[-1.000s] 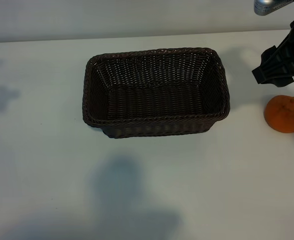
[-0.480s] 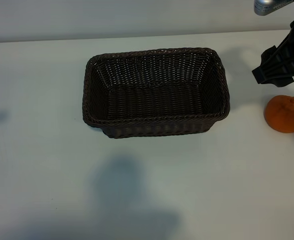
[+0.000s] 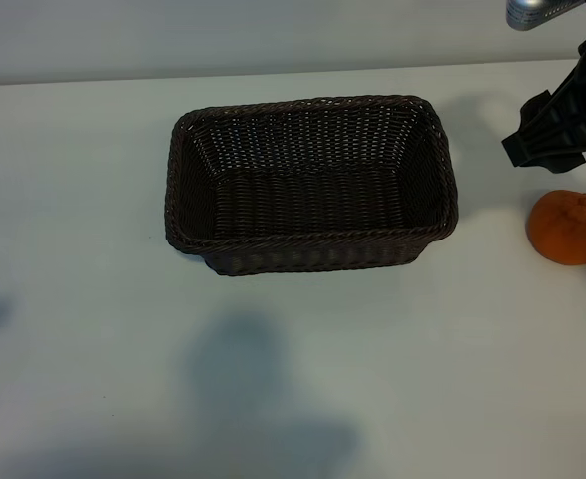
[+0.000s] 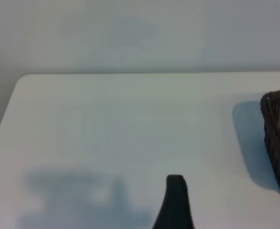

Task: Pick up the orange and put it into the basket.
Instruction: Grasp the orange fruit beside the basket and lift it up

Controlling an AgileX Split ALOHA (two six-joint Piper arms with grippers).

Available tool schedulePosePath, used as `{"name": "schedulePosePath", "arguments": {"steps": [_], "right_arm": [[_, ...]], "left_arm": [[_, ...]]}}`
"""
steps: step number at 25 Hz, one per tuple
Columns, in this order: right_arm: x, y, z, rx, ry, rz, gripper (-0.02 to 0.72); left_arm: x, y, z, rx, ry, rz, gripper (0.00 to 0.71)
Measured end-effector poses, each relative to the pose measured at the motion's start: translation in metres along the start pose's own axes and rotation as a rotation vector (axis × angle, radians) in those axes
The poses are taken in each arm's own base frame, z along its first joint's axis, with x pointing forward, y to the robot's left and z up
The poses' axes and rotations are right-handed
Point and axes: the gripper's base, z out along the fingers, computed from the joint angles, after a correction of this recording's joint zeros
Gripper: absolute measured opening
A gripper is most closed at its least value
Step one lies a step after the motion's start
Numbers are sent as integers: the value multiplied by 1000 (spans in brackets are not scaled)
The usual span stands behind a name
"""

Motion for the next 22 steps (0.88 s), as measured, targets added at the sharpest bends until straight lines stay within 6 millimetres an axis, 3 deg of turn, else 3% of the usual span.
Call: {"name": "schedulePosePath", "arguments": {"steps": [9, 15, 22], "right_arm": [[0, 0, 0, 0, -2, 0, 594], [0, 0, 0, 2, -2, -1, 594], [0, 0, 0, 2, -2, -1, 594]], "left_arm": [[49, -7, 10, 49, 2, -24, 596], [69, -11, 23, 136, 34, 34, 596], [86, -12, 4, 195, -66, 101, 596]]}}
